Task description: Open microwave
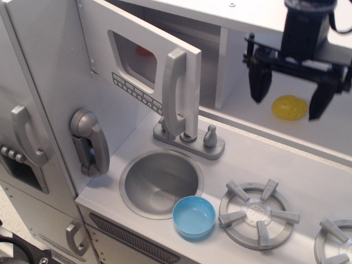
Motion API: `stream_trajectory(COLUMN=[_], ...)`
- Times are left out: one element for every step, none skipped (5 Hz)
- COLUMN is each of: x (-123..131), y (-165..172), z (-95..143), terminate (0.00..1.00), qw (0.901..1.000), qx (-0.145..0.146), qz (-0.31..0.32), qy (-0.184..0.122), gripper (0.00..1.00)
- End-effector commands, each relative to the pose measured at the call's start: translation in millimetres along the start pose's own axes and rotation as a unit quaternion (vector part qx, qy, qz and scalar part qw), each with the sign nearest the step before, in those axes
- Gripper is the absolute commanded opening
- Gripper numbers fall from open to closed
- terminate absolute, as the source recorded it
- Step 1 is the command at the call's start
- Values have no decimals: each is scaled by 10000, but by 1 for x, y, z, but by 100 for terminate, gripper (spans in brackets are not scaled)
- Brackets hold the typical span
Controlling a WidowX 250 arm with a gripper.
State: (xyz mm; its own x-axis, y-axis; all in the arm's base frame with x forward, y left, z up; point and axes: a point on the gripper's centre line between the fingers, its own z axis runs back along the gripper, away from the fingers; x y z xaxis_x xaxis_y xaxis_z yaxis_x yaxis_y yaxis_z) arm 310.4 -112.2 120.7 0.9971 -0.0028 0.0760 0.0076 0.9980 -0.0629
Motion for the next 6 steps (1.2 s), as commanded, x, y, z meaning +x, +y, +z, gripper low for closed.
stream_trajectory(x=[37, 36, 29, 17, -6, -31], y=[52, 73, 89, 106, 120, 138], z=[34, 27, 13, 11, 9, 13], terminate=[0, 0, 0, 0, 0, 0], qw=[9946, 9929, 9924, 9929, 9939, 9943], qx=[178, 399, 653, 655, 718, 729], qz=[867, 979, 879, 821, 604, 467], qy=[-534, -547, -566, -560, -586, -629], gripper=[100, 100, 100, 100, 100, 100])
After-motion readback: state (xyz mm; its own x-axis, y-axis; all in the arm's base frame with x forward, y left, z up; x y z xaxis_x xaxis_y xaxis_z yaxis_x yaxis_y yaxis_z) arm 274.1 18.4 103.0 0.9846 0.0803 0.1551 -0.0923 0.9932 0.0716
